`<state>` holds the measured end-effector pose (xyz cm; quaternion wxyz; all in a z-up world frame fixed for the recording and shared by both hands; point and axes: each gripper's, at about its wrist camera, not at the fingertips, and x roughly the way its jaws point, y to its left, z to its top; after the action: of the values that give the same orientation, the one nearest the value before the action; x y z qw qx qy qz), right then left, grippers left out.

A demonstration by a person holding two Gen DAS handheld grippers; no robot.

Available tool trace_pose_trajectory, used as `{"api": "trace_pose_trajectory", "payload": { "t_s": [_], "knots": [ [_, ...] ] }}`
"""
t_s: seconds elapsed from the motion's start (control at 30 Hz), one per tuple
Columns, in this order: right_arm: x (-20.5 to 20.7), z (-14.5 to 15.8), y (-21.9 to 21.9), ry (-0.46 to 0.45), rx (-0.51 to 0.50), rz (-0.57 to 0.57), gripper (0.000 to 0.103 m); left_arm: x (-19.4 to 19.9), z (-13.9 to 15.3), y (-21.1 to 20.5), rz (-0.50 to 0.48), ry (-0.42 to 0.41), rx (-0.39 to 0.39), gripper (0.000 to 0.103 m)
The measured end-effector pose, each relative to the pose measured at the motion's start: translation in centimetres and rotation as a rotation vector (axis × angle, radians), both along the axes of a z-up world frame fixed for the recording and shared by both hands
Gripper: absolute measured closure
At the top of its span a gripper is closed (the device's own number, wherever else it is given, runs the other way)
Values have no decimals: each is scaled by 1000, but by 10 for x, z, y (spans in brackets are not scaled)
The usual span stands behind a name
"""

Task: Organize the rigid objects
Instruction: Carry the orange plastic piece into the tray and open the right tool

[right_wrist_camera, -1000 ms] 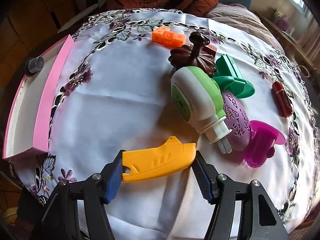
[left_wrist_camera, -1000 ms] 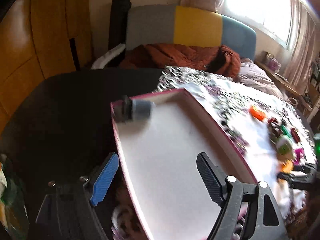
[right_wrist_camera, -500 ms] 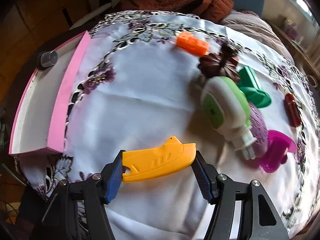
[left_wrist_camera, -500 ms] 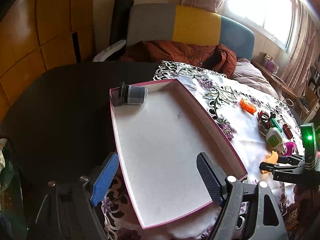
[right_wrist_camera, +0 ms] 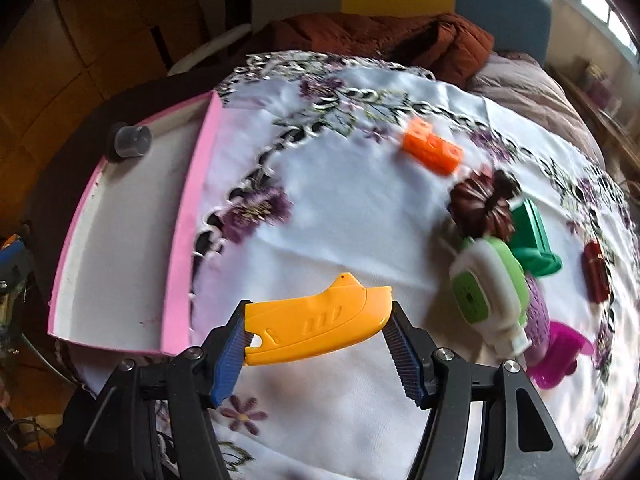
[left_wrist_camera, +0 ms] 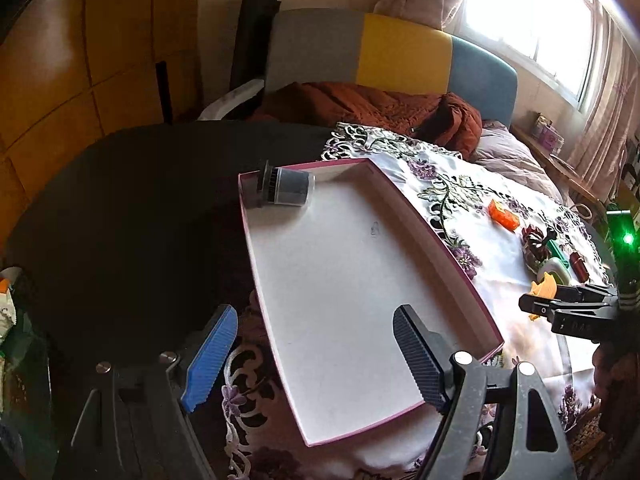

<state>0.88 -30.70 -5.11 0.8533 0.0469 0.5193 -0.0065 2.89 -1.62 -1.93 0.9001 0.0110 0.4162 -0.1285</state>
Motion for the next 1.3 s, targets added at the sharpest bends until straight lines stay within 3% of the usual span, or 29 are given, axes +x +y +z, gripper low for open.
{"api": "trace_pose_trajectory", "payload": {
  "t_s": [0.33,0.73,1.1,1.3],
  "knots": [
    [14,20,40,-72,59,107,38,-2,-5,9,15,19,12,21],
    [47,20,115,-70,66,297,38,-1,-9,24,43,41,-17,22],
    [95,7,165,-38,79,341,38,4,-23,56,118,96,-73,23],
    [116,1,182,-31,67,345,38,6,-31,64,147,118,-64,23]
  ]
}}
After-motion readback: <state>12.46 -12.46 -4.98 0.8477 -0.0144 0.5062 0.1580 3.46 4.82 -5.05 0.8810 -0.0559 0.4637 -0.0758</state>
